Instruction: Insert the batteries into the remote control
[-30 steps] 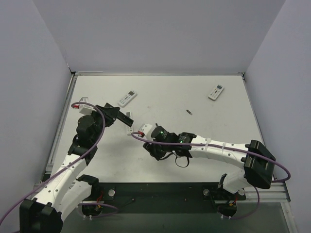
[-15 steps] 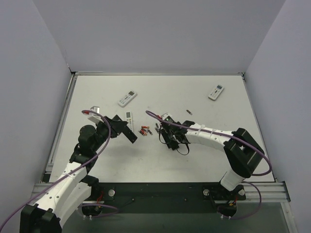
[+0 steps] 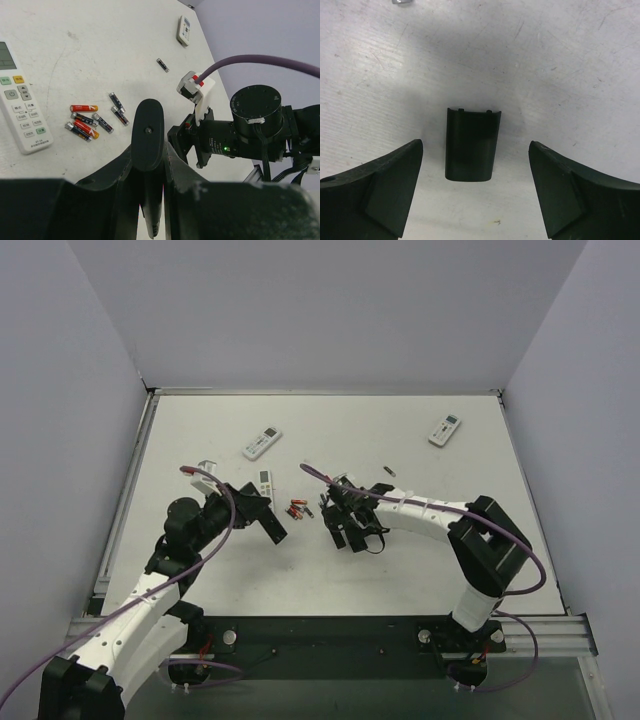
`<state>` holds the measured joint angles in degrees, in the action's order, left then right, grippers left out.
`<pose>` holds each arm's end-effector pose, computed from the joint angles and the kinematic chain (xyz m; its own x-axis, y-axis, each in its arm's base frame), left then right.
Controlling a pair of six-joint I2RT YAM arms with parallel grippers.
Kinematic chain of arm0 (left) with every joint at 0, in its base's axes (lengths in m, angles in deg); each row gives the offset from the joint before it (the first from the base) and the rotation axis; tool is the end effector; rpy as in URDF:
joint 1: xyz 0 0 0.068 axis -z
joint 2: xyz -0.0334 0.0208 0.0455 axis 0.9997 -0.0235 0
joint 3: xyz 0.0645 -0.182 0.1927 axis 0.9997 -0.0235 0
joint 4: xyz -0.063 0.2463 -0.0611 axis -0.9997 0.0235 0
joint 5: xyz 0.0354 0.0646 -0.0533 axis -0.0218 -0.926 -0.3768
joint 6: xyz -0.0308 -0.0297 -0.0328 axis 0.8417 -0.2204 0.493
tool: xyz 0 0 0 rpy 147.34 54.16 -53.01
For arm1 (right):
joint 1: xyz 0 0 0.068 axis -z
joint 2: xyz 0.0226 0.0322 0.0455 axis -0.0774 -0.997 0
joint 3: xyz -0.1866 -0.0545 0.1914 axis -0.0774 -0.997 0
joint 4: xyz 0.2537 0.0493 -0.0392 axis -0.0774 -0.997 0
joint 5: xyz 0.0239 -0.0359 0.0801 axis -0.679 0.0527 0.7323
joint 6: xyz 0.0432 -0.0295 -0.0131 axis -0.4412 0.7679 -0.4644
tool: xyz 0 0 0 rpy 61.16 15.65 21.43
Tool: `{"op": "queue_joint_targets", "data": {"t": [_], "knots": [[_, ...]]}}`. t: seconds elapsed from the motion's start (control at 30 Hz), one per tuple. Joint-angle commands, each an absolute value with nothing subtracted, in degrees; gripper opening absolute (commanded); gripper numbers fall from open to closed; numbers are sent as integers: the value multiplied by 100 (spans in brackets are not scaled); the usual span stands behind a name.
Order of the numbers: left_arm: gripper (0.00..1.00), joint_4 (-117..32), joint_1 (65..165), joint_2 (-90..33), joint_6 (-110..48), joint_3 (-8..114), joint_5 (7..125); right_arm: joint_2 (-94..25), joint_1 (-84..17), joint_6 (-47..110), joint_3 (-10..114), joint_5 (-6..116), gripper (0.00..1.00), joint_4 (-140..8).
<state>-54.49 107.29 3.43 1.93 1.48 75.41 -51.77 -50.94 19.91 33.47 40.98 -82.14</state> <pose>0.1711 -0.0690 0.2392 -0.5139 -0.5378 -0.6684 0.3171 0.6049 -0.7304 0.2375 0.2447 0.1670 -0.7642 -0.3558 -0.5380 -0.4680 0.8798 0.0830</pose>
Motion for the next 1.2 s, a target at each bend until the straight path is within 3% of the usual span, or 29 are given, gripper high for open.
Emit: {"op": "queue_joint_targets", "data": {"t": [0.0, 0.07, 0.2, 0.33, 0.53, 0.9, 1.17], "knots": [[0, -5766, 10755, 347, 38, 313, 7753, -4557, -4962, 2089, 3749, 4041, 85, -8812], [0, -5739, 10755, 321, 11, 340, 7779, -4380, -4726, 2283, 3924, 4138, 88, -8900], [0, -5870, 10772, 268, 125, 305, 7902, -4072, -4051, 2634, 4171, 4454, 86, -8936], [0, -6134, 10825, 163, 353, 252, 8157, -4159, -3223, 2898, 4400, 5077, 76, -8849], [0, -6389, 10878, 48, 705, 199, 8483, -4616, -2239, 3355, 4716, 5895, 69, -8435], [0, -6196, 10974, 13, 758, 252, 8579, -6277, -1850, 4287, 5718, 6001, 50, -8619], [0, -5968, 11019, 154, 750, 243, 8658, -7130, -1833, 4805, 6561, 5826, 45, -8988]]}}
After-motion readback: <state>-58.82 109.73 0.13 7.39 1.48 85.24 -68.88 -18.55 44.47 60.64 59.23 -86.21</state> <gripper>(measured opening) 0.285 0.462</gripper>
